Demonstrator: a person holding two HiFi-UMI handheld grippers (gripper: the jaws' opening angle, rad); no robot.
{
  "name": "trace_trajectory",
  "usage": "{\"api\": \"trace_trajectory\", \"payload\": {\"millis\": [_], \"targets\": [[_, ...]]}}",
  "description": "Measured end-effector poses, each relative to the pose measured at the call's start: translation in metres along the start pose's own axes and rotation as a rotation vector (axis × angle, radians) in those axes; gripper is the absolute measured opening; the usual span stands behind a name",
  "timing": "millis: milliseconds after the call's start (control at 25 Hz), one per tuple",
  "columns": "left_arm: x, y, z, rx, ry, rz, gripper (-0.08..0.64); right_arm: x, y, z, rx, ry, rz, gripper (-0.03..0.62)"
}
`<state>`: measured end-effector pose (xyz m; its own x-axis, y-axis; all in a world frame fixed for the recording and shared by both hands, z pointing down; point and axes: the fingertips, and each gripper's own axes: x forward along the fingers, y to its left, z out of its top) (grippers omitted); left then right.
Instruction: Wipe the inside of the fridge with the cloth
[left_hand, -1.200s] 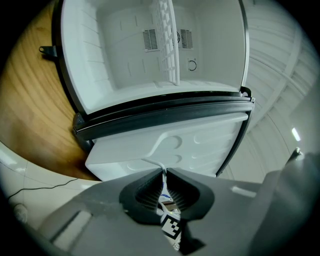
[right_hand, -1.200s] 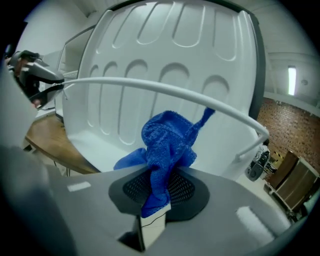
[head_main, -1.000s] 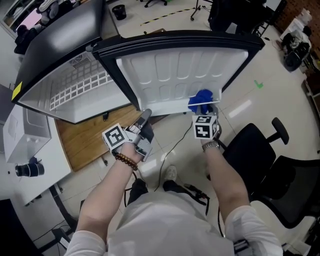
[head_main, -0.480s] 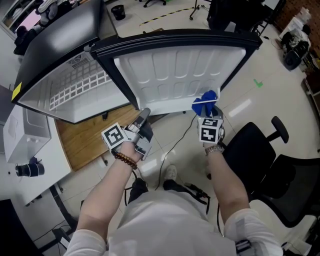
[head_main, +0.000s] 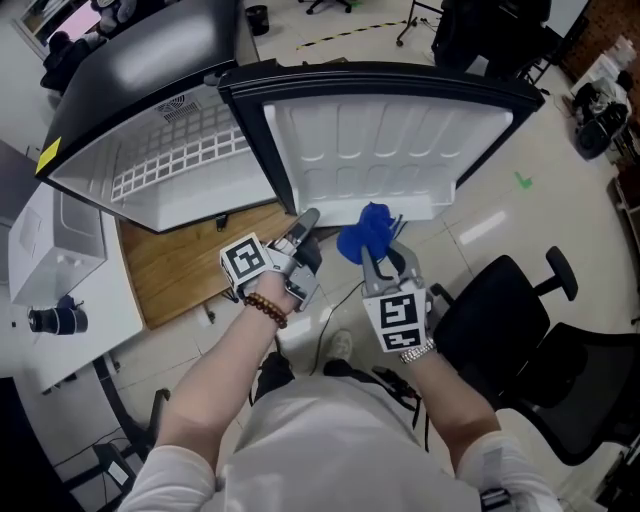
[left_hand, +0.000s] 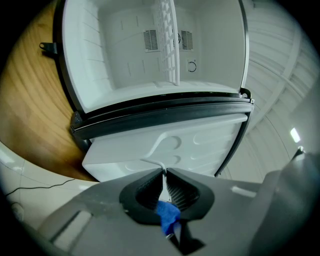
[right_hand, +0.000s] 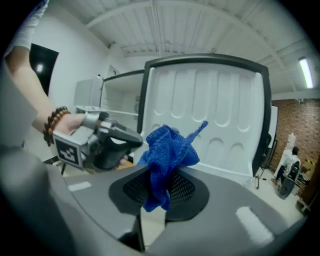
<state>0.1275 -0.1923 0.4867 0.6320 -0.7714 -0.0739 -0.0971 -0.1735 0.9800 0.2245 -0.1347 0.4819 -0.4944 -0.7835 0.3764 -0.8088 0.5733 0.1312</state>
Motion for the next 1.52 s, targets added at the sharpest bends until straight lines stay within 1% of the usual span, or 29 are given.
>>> {"api": "trace_trajectory", "payload": {"millis": [120, 200, 360, 480, 680, 880, 1160, 1520], "targets": [[-0.001, 0.000, -0.002, -0.004, 0.000, -0.005, 0.026, 0.010, 0.023, 0.037, -0.037, -0.051, 0.071, 0.064], [-0.002, 0.000, -0.003, -0.007, 0.001, -0.009, 0.026, 0.024, 0.029, 0.047, -0.049, -0.038, 0.101, 0.064], [-0.006, 0.003, -0.008, -0.017, 0.010, -0.008, 0.025, 0.049, 0.034, 0.041, -0.035, 0.054, 0.152, 0.064], [-0.007, 0.006, -0.010, -0.020, 0.016, -0.004, 0.024, 0.056, 0.032, 0.034, -0.026, 0.099, 0.156, 0.064], [-0.008, 0.008, -0.012, -0.015, 0.019, -0.004, 0.023, 0.051, 0.017, 0.024, -0.042, 0.115, 0.105, 0.064], [-0.007, 0.007, -0.012, -0.018, 0.016, -0.003, 0.023, 0.039, -0.012, 0.015, -0.034, 0.115, 0.039, 0.064], [-0.009, 0.009, -0.012, -0.015, 0.017, 0.009, 0.023, 0.018, -0.070, -0.005, -0.017, 0.133, -0.066, 0.064], [-0.009, 0.013, -0.016, -0.014, 0.017, 0.021, 0.023, -0.012, -0.153, -0.035, 0.015, 0.189, -0.205, 0.064]]}}
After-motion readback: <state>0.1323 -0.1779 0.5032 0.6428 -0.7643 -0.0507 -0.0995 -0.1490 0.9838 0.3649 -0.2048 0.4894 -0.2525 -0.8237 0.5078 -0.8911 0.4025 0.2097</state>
